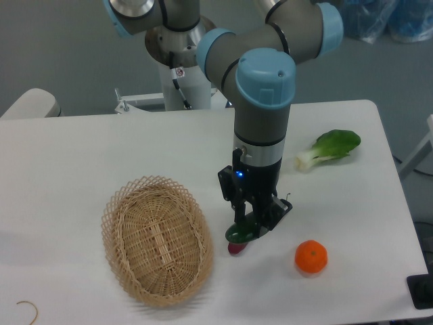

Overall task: Place the cucumber in the basket
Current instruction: 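Lift the held green cucumber up from the table with the gripper, then carry the cucumber over the wicker basket and lower it inside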

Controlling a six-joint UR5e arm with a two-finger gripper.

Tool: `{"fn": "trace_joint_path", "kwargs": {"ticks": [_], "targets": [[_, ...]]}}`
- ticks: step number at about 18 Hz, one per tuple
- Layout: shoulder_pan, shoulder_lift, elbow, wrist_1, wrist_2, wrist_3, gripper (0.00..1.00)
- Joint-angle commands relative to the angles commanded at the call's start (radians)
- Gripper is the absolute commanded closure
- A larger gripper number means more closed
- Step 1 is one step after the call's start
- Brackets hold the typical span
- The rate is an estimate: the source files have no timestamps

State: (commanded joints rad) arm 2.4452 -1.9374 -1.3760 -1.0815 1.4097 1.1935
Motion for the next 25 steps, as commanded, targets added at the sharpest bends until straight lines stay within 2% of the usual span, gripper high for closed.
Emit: {"fn": "trace_joint_path", "kwargs": {"ticks": [9, 13, 15, 22, 25], "targets": [[-0.008, 0.008, -0.020, -0.005, 0.009, -0.002, 0.63], [-0.046, 0.009, -0.035, -0.002, 0.037, -0.064, 0.63], [-0.073, 0.009, -0.046, -0.002, 0.061, -0.145, 0.63], [-0.192, 0.005, -0.103, 0.000, 0.156, -0.558, 0.63], [-0.233, -0.008, -0.117, 0.009, 0.163, -0.705, 0.63]]}}
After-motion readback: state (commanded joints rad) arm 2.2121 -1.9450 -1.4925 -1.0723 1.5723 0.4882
